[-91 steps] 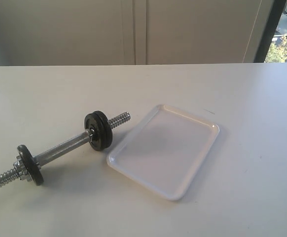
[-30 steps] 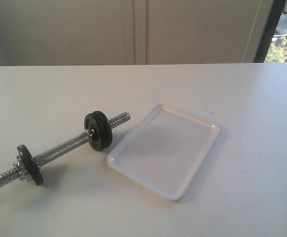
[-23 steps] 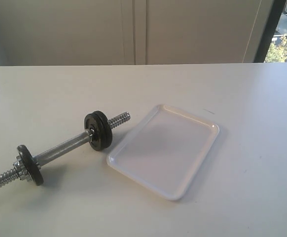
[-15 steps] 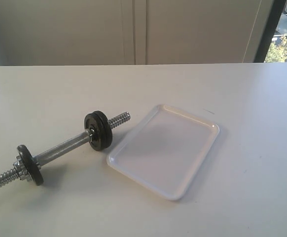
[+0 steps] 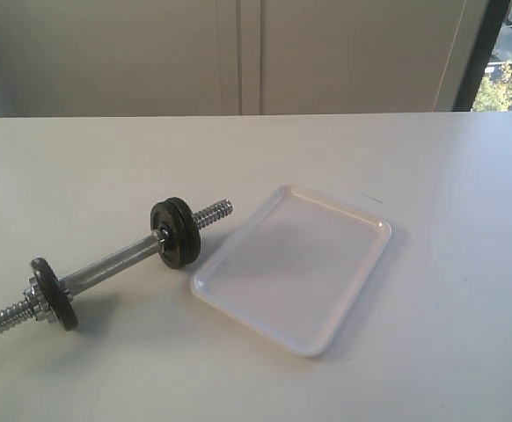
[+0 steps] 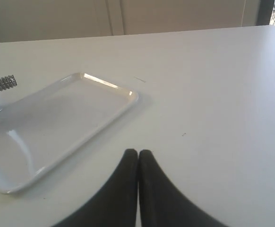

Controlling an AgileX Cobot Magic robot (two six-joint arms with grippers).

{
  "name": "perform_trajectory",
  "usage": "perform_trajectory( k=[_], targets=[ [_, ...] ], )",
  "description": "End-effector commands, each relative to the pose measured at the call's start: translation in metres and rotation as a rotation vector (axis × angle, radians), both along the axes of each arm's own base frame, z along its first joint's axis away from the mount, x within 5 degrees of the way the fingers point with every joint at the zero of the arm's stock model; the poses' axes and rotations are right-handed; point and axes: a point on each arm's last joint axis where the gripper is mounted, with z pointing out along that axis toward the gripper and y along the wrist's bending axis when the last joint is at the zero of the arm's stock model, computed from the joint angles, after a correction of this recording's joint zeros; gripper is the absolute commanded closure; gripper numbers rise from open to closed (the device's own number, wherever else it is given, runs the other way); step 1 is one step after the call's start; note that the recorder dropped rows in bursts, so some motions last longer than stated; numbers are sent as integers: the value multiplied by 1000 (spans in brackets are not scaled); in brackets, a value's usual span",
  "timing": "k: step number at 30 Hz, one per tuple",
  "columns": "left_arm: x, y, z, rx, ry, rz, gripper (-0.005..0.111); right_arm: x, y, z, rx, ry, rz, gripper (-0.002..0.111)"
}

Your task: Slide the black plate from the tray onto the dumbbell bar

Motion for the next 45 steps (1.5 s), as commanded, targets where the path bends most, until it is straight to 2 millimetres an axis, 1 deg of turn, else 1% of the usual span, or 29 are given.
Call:
perform_trajectory(
  k=[1,6,20,29,45],
  targets=[
    [0,0,0,-1,-3,-7,107,0,0,-1,-5,-2,3,107],
    [0,-2,0,-1,-3,-33,107,0,0,-1,-5,-2,3,107],
    [0,-2,0,-2,-5,-33,107,0,0,-1,-5,-2,3,107],
    [0,0,0,-1,-5,-4,107,0,-5,-1,1,-1,-89,107],
    [0,1,0,-1,-5,12,107,0,-5,-1,1,-1,-98,107]
  ],
)
